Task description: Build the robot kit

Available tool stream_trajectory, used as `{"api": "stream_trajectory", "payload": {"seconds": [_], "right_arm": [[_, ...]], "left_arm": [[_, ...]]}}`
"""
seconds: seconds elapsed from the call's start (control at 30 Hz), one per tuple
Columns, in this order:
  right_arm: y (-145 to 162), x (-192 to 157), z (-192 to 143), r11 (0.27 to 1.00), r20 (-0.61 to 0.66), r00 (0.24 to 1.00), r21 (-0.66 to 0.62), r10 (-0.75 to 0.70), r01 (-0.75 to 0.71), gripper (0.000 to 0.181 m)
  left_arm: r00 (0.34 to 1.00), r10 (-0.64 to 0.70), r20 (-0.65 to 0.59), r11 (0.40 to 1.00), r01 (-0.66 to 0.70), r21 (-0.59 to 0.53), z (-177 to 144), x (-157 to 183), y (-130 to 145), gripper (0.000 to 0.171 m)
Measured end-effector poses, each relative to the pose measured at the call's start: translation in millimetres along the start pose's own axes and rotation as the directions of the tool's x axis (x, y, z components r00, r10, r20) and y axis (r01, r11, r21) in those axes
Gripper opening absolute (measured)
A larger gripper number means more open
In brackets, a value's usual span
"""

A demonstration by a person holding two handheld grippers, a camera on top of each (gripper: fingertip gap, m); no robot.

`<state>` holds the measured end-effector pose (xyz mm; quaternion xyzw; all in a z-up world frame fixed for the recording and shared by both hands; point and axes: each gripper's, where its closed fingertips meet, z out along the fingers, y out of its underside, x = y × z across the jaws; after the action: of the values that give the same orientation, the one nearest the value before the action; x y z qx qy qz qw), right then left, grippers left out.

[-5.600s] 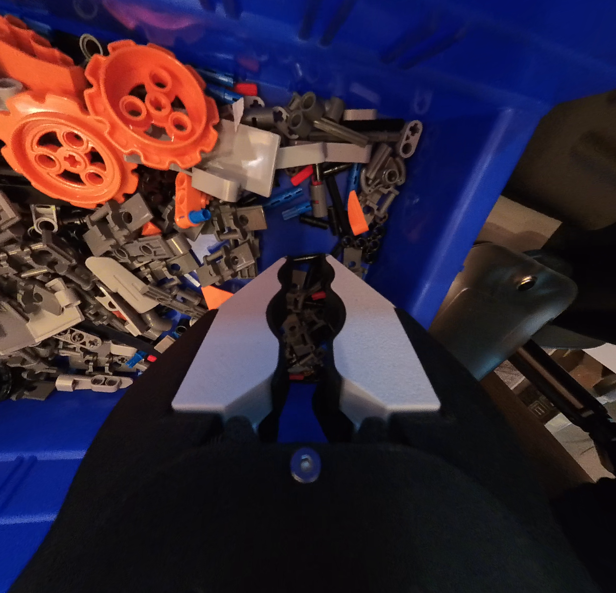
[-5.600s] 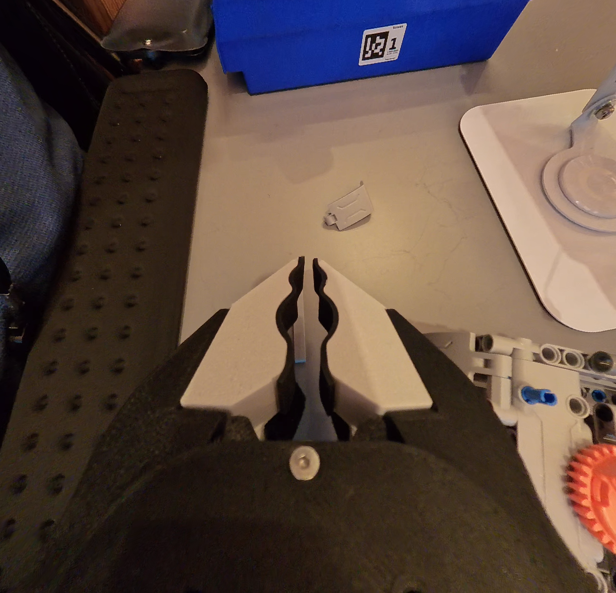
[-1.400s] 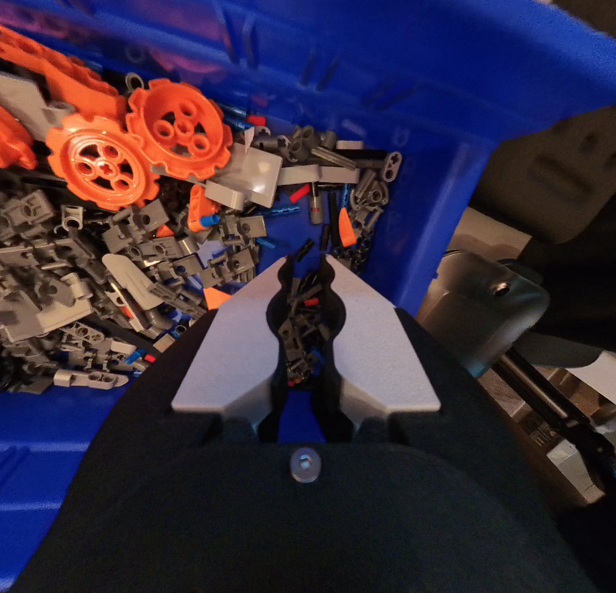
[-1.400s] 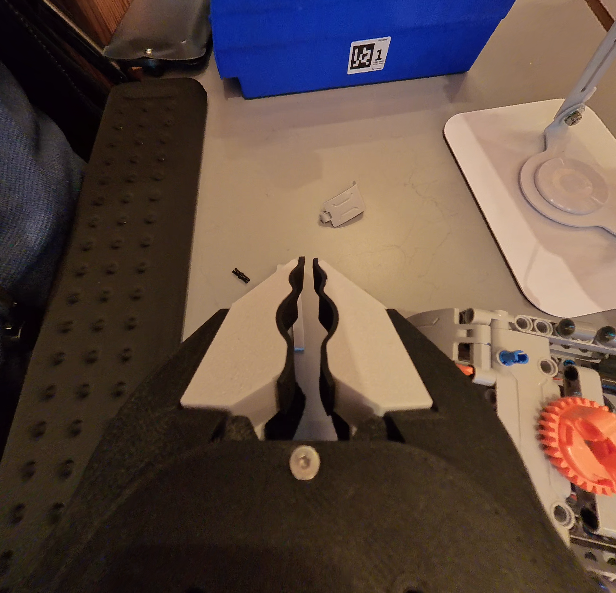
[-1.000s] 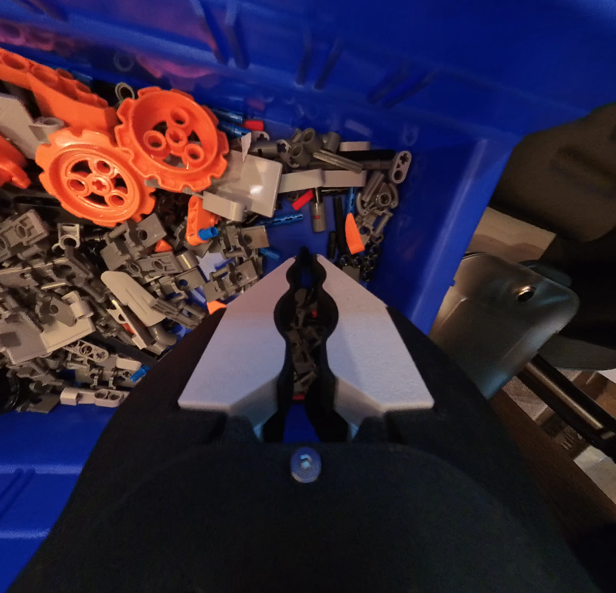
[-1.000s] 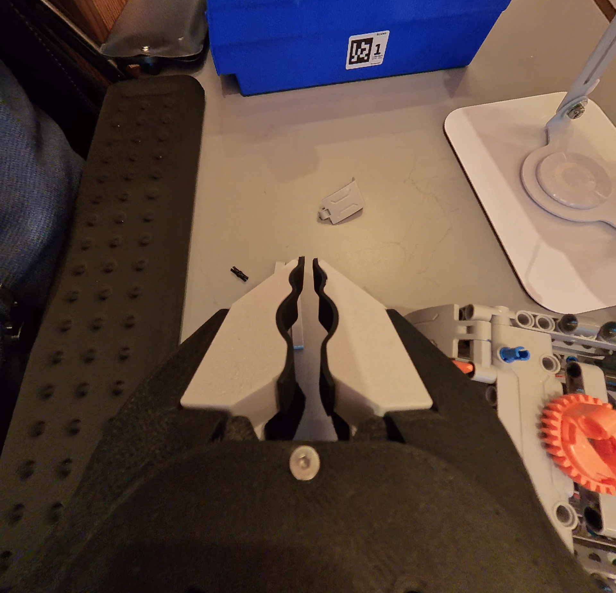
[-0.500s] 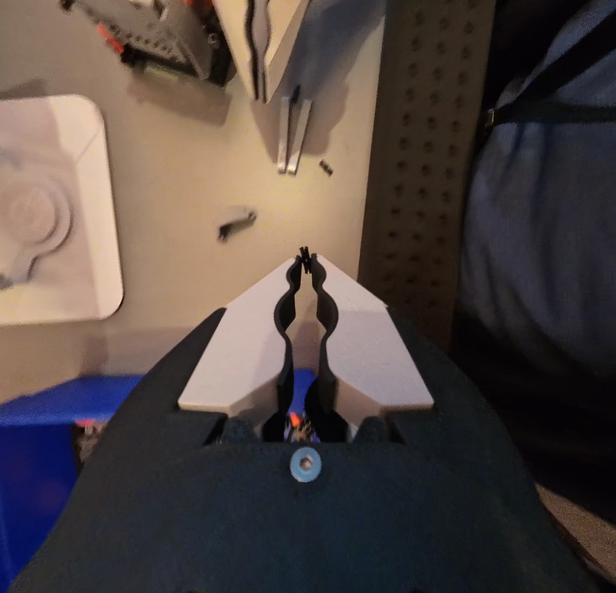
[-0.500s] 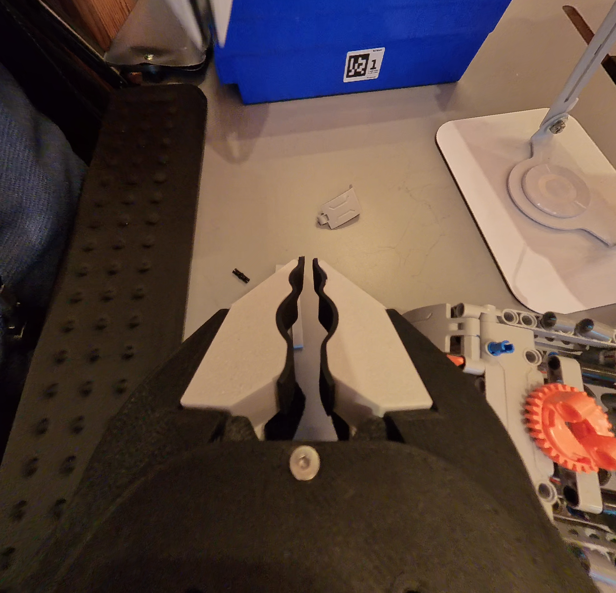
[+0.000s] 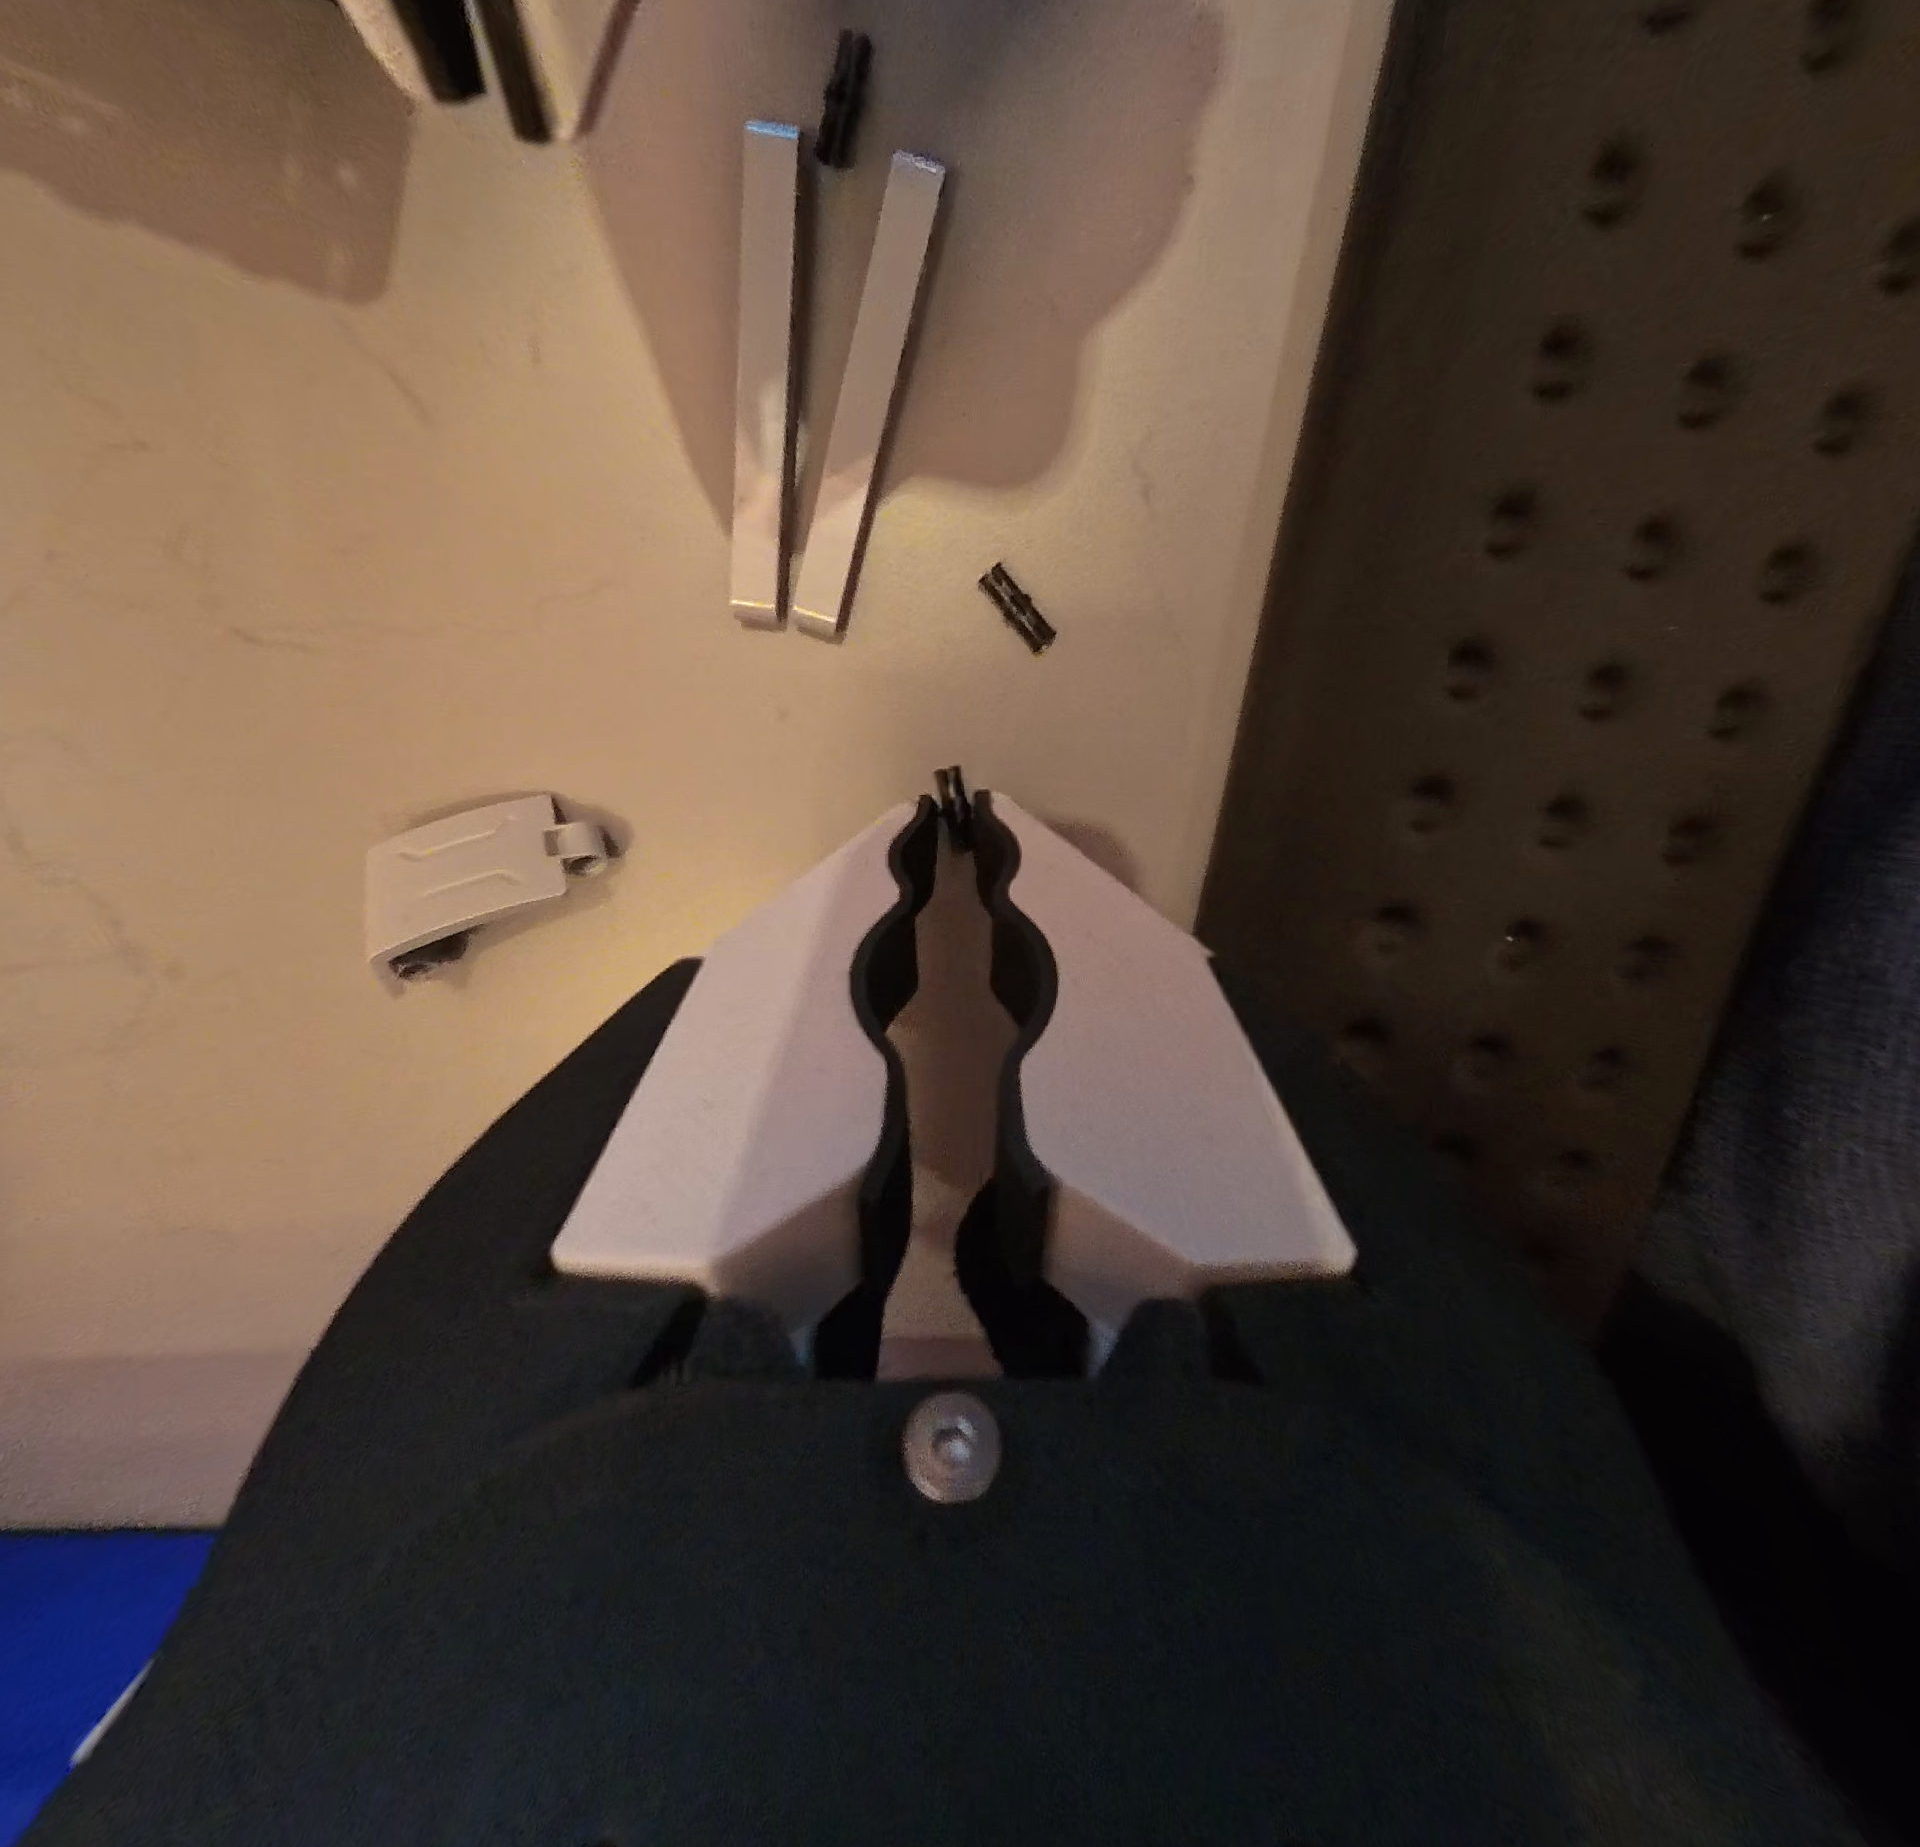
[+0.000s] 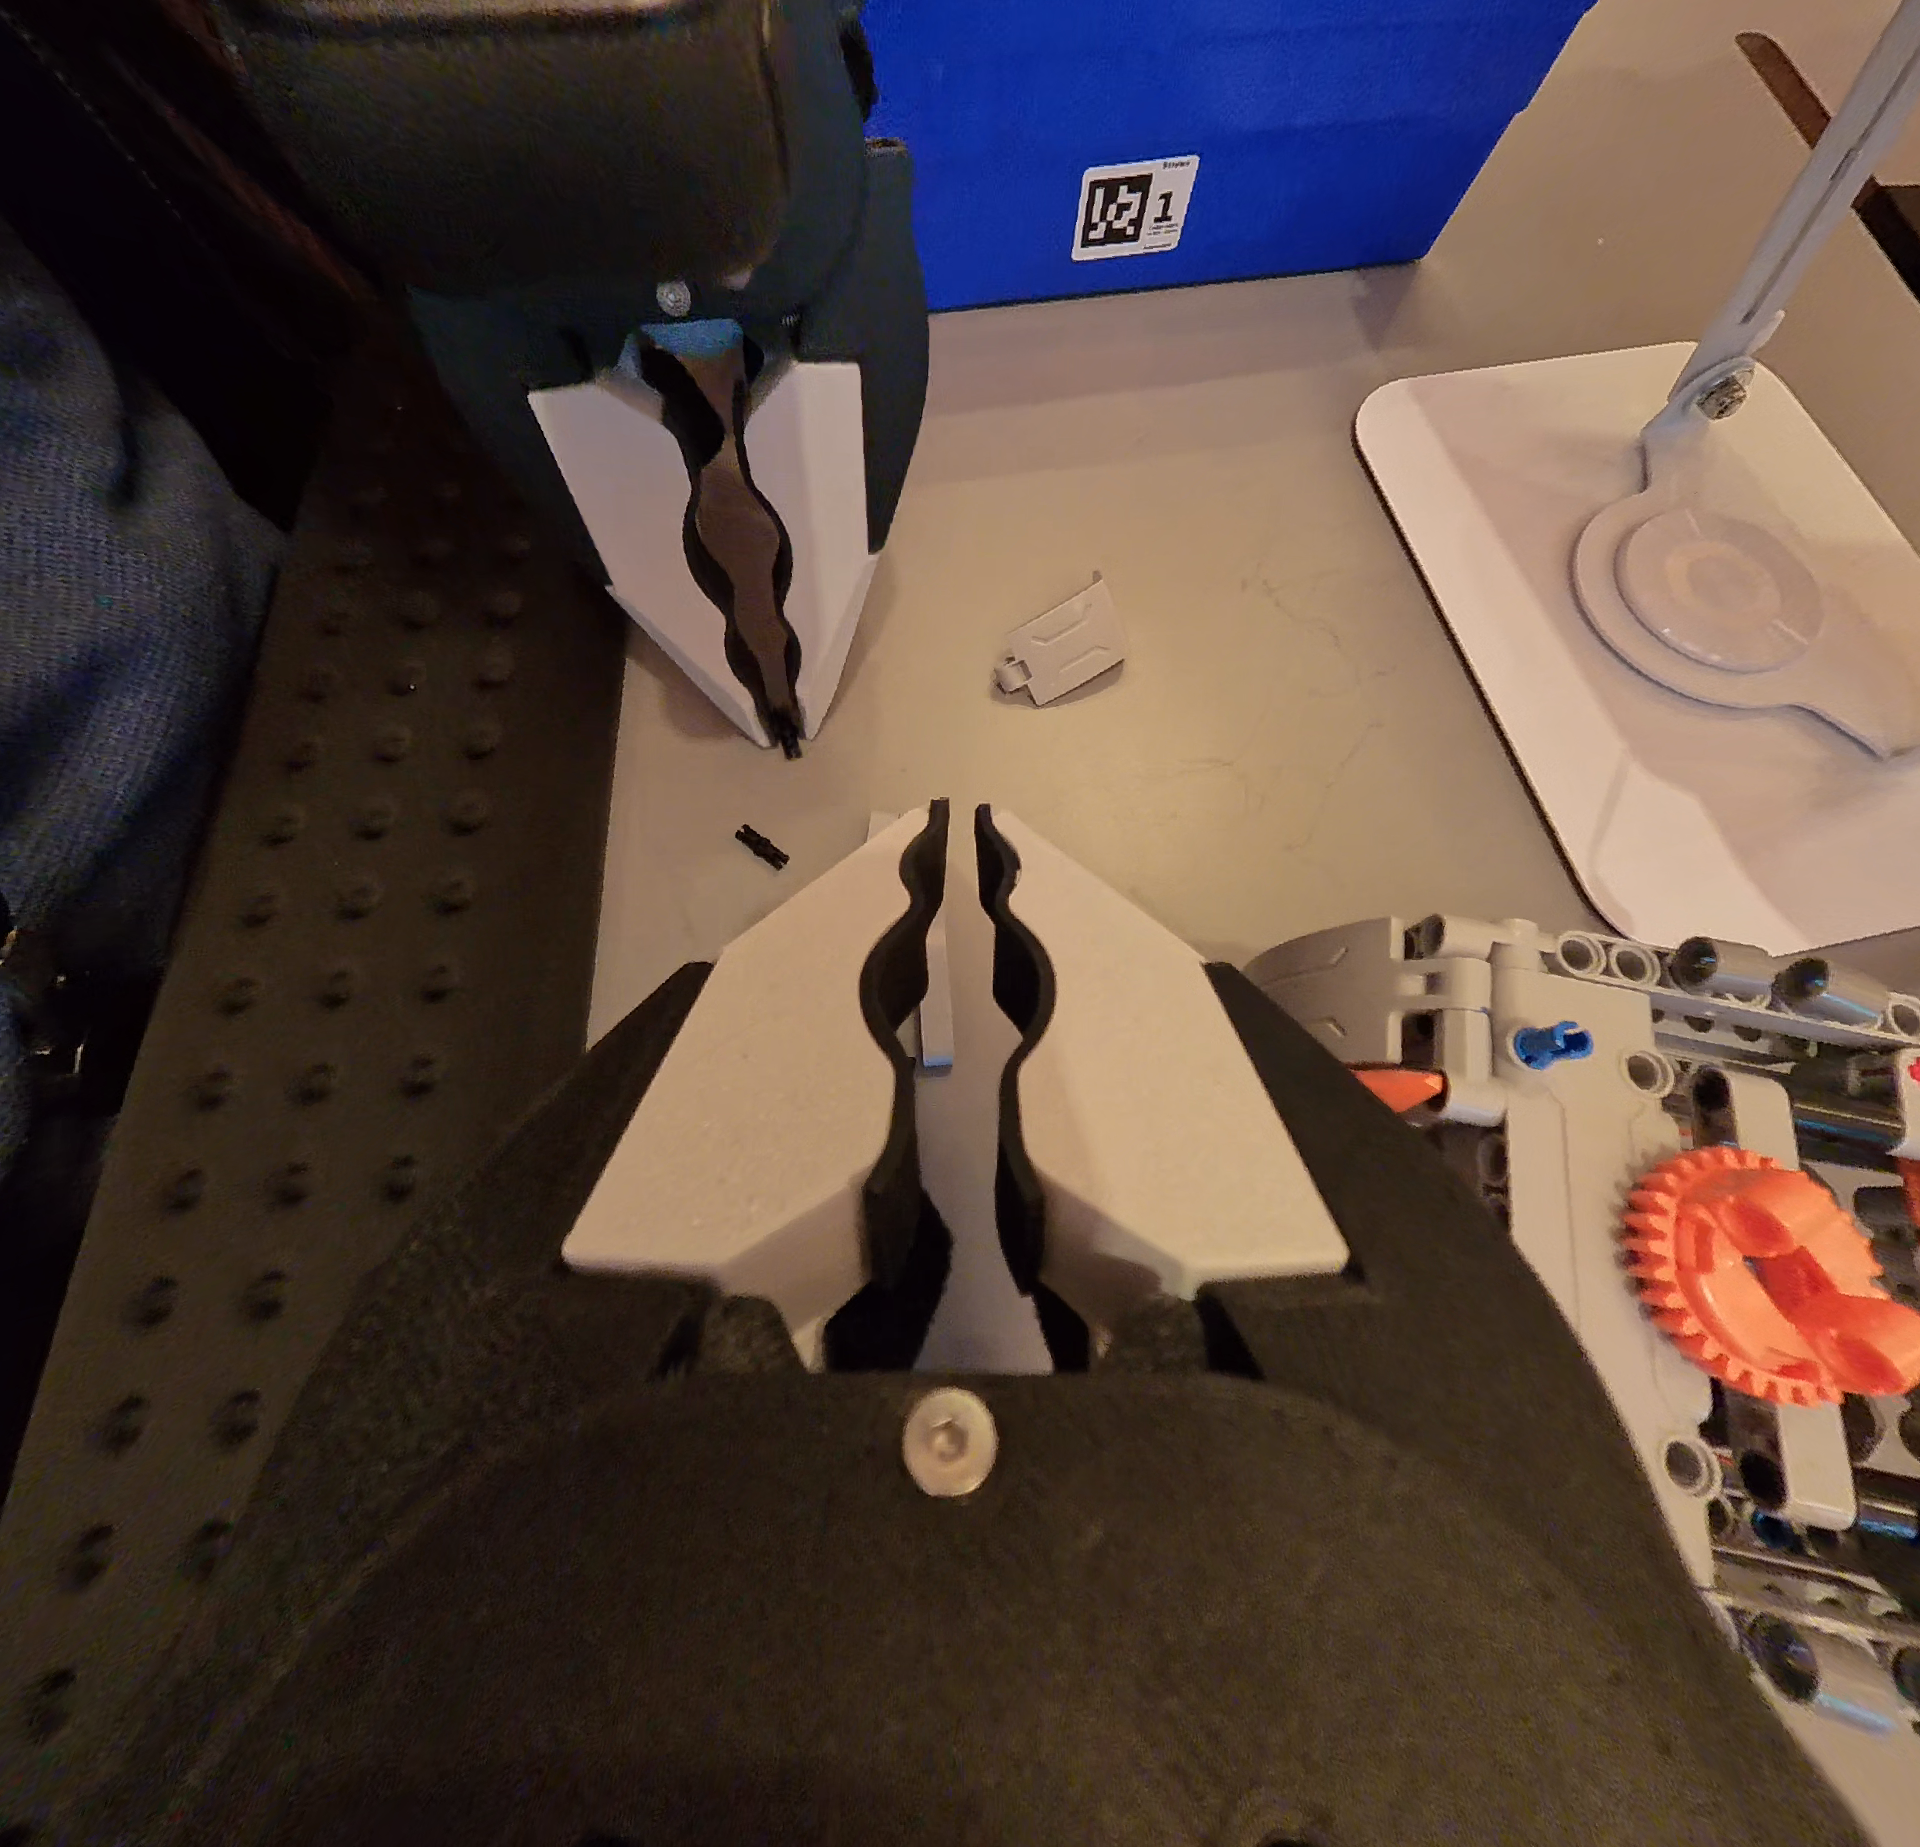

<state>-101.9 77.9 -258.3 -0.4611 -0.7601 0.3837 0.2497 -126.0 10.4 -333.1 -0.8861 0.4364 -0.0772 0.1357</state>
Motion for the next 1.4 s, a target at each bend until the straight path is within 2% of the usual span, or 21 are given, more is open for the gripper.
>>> {"api": "stream_trajectory", "payload": {"seconds": [0.27,0.33,0.4,0.5,0.63,0.67,0.73,0.87,0.9,1.0,1.2,1.4], "right_arm": [[2,1,1,1.000,0.001,1.000,-0.003,0.006,-0.006,0.002],[1,1,1,1.000,0.000,1.000,0.001,0.006,-0.006,0.002],[1,2,1,1.000,0.000,1.000,0.002,0.007,-0.007,0.002],[2,2,1,1.000,0.001,1.000,0.003,0.007,-0.007,0.002],[1,1,1,1.000,0.000,1.000,0.005,0.004,-0.004,0.002],[1,1,1,1.000,0.000,1.000,0.006,0.003,-0.003,0.002],[0,0,1,1.000,0.003,1.000,0.007,0.000,0.000,0.002],[2,-1,4,1.000,0.010,1.000,0.000,0.002,-0.002,0.002],[2,-1,5,1.000,0.013,1.000,-0.002,0.004,-0.004,0.002],[5,1,7,1.000,0.013,1.000,-0.012,0.012,-0.012,0.002],[8,3,8,1.000,0.013,1.000,-0.016,0.026,-0.026,0.002],[9,3,8,1.000,0.015,1.000,-0.016,0.027,-0.027,0.002]], "left_arm": [[0.999,-0.033,0.017,0.997,0.032,0.068,-10,-5,-6,0.018],[1.000,-0.013,0.023,0.993,0.010,0.114,-26,-1,-14,0.019],[0.995,0.012,0.098,0.987,-0.028,0.160,-50,-6,-21,0.013],[0.991,-0.027,0.128,0.978,0.000,0.207,-93,-20,-16,0.014],[0.979,-0.069,0.189,0.987,0.040,0.154,-144,-49,33,0.014],[0.977,-0.073,0.200,0.993,0.053,0.102,-152,-54,53,0.014],[0.952,-0.068,0.298,0.997,0.072,-0.002,-167,-72,96,0.013],[0.975,-0.106,0.193,0.984,0.131,-0.119,-158,-64,164,0.014],[0.980,-0.140,0.144,0.979,0.159,-0.130,-151,-59,174,0.015],[0.981,-0.167,0.100,0.967,0.183,-0.179,-128,-56,199,0.014],[0.981,-0.192,0.018,0.956,0.191,-0.224,-91,-51,218,0.012],[0.976,-0.216,-0.041,0.957,0.203,-0.205,-80,-47,221,0.011]]}}
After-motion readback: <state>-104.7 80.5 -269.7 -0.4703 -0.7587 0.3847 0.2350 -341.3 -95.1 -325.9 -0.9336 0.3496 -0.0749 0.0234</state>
